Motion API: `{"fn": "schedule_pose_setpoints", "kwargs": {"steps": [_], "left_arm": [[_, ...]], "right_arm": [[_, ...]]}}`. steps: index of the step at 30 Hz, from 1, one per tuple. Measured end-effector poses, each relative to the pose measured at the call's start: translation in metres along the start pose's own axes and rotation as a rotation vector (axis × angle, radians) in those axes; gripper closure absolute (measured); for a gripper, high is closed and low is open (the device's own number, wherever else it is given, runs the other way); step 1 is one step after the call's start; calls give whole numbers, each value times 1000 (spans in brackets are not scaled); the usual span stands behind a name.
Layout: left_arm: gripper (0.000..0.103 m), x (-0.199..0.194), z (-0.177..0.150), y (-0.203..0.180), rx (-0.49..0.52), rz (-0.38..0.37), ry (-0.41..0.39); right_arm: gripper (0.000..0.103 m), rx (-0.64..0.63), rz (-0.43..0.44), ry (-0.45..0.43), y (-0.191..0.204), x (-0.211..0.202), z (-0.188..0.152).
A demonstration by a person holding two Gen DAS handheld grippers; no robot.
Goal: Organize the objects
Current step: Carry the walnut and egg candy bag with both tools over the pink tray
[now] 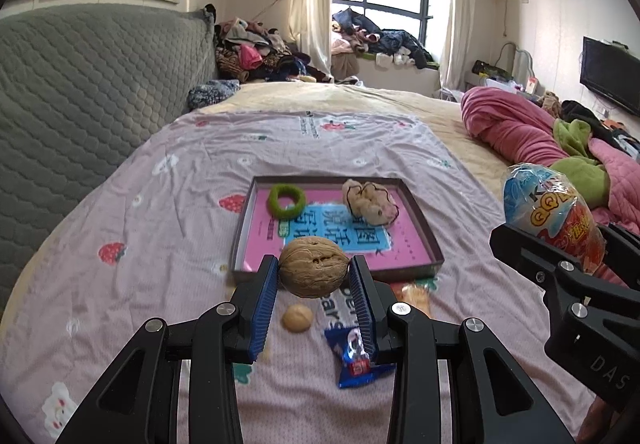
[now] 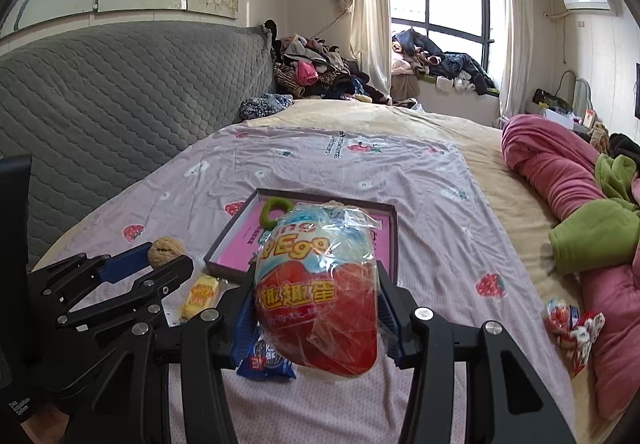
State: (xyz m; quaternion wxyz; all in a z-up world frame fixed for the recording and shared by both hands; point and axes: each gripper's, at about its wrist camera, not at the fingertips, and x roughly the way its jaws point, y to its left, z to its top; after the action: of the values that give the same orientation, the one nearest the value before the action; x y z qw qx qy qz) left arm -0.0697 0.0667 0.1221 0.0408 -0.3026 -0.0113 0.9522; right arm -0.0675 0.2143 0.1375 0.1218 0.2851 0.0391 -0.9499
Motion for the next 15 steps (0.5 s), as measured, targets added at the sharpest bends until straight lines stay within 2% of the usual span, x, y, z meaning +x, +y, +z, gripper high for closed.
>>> {"fn": "schedule_pose_setpoints", "kwargs": {"steps": [15], "left_arm": [[65, 39, 30, 1, 15, 10, -1]], "right_arm": [[52, 2, -1, -12, -10, 35, 24]]}}
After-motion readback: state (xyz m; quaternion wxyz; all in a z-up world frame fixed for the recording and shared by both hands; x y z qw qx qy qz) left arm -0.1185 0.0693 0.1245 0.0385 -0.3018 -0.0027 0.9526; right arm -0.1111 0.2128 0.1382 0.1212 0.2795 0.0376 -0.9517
